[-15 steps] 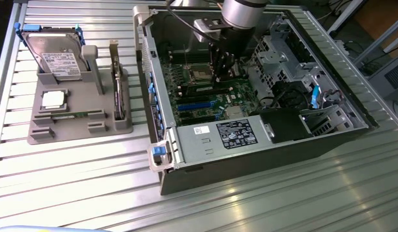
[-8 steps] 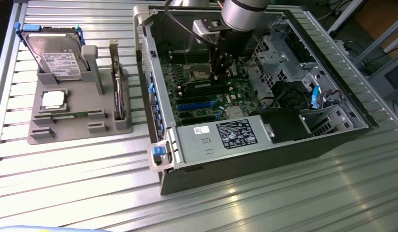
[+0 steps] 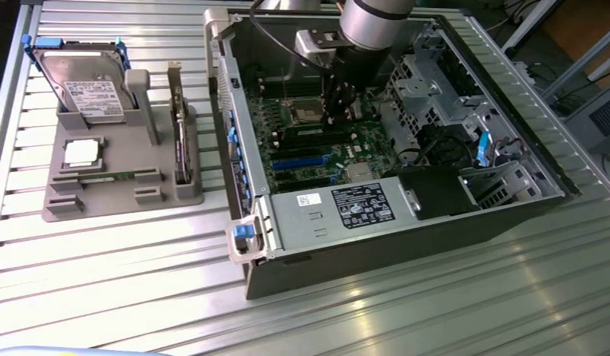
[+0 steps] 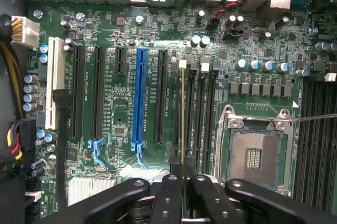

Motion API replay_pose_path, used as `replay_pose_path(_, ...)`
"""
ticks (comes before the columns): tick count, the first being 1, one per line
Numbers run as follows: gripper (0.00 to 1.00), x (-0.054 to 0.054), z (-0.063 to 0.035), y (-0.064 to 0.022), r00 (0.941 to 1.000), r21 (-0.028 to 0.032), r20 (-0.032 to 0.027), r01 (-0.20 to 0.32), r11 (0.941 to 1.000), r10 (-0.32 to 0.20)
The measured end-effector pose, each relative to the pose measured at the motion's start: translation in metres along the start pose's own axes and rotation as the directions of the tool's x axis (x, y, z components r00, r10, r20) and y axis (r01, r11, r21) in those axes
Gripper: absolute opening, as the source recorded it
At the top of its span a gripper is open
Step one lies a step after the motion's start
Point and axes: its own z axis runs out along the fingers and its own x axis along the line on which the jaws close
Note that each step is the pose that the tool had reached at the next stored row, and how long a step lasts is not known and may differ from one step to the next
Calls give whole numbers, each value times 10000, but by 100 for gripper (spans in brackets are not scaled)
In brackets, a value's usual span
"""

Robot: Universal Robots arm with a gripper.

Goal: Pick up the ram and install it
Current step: 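Insert the ram into the slot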

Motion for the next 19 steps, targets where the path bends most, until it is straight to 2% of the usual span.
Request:
replay_pose_path(4,12,59,5,3,10000,0,1,-4,10000,4)
replay_pose_path(13,12,59,64,1,9999,-2,13,-118,9999,118)
replay_pose_path(19,12,51,58,1,9999,0,14,-118,9999,118)
